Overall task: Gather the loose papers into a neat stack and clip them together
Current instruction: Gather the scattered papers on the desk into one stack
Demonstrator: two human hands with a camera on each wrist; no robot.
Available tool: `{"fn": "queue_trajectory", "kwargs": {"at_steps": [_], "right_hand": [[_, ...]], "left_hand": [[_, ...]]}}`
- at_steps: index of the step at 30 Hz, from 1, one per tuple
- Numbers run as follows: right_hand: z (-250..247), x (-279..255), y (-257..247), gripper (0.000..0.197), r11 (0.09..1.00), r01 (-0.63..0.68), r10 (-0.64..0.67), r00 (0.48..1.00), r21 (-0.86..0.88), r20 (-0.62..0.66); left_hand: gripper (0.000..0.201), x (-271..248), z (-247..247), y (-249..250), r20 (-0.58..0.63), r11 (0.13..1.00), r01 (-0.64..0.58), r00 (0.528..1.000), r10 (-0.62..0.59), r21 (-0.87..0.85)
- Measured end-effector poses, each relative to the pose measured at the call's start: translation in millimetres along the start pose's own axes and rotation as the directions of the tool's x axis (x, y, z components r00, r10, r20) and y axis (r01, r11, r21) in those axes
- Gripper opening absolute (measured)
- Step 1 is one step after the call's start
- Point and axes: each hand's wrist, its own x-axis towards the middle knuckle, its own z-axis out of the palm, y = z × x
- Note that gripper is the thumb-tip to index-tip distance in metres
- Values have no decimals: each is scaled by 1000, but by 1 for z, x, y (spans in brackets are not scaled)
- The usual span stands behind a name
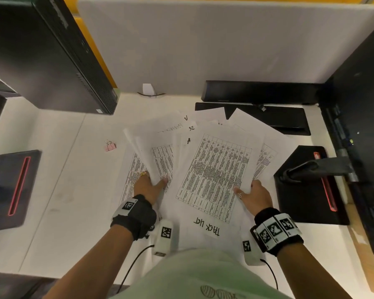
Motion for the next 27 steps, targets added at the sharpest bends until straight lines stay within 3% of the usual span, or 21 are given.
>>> {"fn": "queue_trajectory", "kwargs": {"at_steps": [3, 6, 9, 12, 15, 19, 22, 25, 27], "right_hand": [[4, -2, 0, 42, 997, -2, 3, 1000, 74, -7], [5, -4, 0, 48, 969, -29, 20, 999, 245, 40], [4, -3, 3, 61, 952, -28, -8, 993, 304, 119], [1, -4, 4, 53, 939, -18, -25, 993, 342, 119], [-8, -11, -3, 42, 912, 10, -55, 994, 410, 98], [-31, -11, -18, 37, 850, 94, -122, 992, 519, 20], [-54, -6, -40, 38, 821, 184, -175, 982, 540, -69], [-83, -7, -70, 28, 764, 270, -296, 954, 586, -54], [-102, -8, -88, 23, 750, 337, -357, 931, 569, -80]], "left_hand": [[41, -9, 4, 4, 55, 999, -19, 998, 22, -44], [49, -11, 5, 8, 134, 997, -38, 990, 47, -65], [45, -11, 0, 17, 183, 983, 47, 983, -14, -176], [45, -14, -4, 23, 248, 969, 71, 969, -10, -235], [44, -15, -10, 28, 225, 982, 24, 974, 19, -189], [49, -16, -28, 45, 184, 948, -17, 980, 79, -317], [26, -18, -49, 71, 175, 906, -122, 962, 207, -405], [35, -21, -68, 102, 173, 847, -259, 911, 374, -465], [54, -27, -80, 123, 142, 795, -336, 876, 461, -505]]}}
